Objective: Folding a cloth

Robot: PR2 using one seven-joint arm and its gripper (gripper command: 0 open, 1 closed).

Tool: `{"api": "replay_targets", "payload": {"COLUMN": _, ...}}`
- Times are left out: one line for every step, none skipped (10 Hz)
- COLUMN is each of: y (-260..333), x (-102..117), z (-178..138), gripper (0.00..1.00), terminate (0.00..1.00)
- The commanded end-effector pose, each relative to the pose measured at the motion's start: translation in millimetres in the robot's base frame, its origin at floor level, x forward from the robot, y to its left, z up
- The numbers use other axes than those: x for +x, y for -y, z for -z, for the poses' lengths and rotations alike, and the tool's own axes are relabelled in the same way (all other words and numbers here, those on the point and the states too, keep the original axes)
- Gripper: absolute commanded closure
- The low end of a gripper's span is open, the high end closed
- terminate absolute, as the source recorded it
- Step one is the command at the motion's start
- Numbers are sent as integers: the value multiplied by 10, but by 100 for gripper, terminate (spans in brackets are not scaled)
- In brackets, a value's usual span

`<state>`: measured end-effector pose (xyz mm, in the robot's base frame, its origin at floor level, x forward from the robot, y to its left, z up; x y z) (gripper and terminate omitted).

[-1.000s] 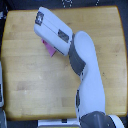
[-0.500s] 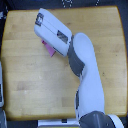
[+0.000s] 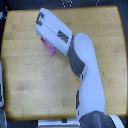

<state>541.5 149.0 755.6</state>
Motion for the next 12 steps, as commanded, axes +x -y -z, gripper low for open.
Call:
{"api": "replay_targets", "payload": {"y": 70, "x": 10, "z": -32, "gripper": 0, "terminate": 0}}
{"api": "replay_targets", "payload": {"y": 77, "x": 1, "z": -40, "gripper": 0, "terminate": 0}}
{"api": "replay_targets", "payload": {"y": 44, "x": 12, "z": -57, "gripper": 0, "terminate": 0}}
{"api": "replay_targets", "payload": {"y": 37, "x": 20, "z": -59, "gripper": 0, "terminate": 0}}
{"api": "replay_targets", "payload": {"y": 6, "x": 32, "z": -74, "gripper": 0, "terminate": 0}}
{"api": "replay_targets", "payload": {"y": 9, "x": 14, "z": -86, "gripper": 0, "terminate": 0}}
{"api": "replay_targets", "payload": {"y": 1, "x": 49, "z": -83, "gripper": 0, "terminate": 0}}
{"api": "replay_targets", "payload": {"y": 1, "x": 44, "z": -87, "gripper": 0, "terminate": 0}}
{"api": "replay_targets", "payload": {"y": -15, "x": 52, "z": -109, "gripper": 0, "terminate": 0}}
{"api": "replay_targets", "payload": {"y": -48, "x": 70, "z": -165, "gripper": 0, "terminate": 0}}
{"api": "replay_targets", "payload": {"y": -88, "x": 160, "z": -274, "gripper": 0, "terminate": 0}}
{"api": "replay_targets", "payload": {"y": -76, "x": 231, "z": -399, "gripper": 0, "terminate": 0}}
